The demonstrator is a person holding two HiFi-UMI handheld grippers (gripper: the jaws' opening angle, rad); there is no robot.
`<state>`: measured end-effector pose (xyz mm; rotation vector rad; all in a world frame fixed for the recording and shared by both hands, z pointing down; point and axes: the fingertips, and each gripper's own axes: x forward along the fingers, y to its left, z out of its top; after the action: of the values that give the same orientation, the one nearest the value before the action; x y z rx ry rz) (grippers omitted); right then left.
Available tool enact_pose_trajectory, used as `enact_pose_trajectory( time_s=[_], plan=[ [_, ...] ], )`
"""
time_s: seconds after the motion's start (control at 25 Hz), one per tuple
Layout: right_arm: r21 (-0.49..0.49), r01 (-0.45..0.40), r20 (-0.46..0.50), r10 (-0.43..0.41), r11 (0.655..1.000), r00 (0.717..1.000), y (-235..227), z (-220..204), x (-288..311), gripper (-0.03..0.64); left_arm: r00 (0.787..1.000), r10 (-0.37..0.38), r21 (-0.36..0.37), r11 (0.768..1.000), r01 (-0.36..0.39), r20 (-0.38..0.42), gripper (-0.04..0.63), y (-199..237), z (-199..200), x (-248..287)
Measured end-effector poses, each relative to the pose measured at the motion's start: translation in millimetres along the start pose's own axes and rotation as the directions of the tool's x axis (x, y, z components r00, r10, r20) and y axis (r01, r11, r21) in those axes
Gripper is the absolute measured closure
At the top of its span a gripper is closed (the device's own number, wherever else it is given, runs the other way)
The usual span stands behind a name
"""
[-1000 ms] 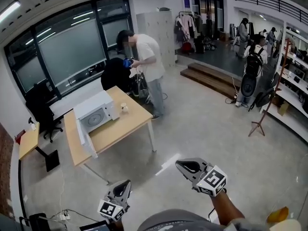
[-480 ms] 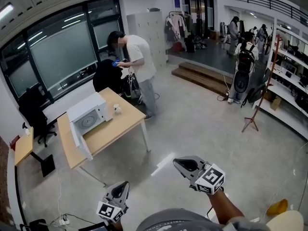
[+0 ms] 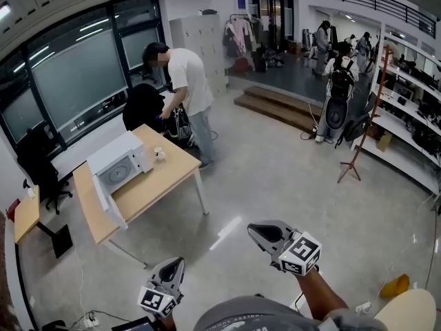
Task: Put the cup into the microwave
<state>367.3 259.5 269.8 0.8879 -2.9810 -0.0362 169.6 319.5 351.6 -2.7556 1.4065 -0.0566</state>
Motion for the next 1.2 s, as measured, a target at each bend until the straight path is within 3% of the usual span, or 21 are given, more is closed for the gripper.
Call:
enact_pose_trajectory(
  time_s=[0.52, 0.88, 1.2],
  plan=[
    [-0.003, 0.009, -0.014, -0.009, 1.0, 1.0, 21, -6, 22, 0.6, 1.0, 0.013, -0.005, 1.0, -0.013, 0.016, 0.574, 18, -6, -29],
    [0.034, -0.027, -0.017, 0.028, 0.999, 0.999, -11, -8, 65, 0.6, 0.997, 0.066, -0.025, 0.997, -0.067, -0.03, 0.574, 45, -13, -22],
    [0.073, -0.092, -0.005, 0.093, 0.993, 0.996, -71, -32, 142, 0.6, 0.991, 0.115, -0.03, 0.993, -0.117, -0.073, 0.574, 103, -28, 32]
  ],
)
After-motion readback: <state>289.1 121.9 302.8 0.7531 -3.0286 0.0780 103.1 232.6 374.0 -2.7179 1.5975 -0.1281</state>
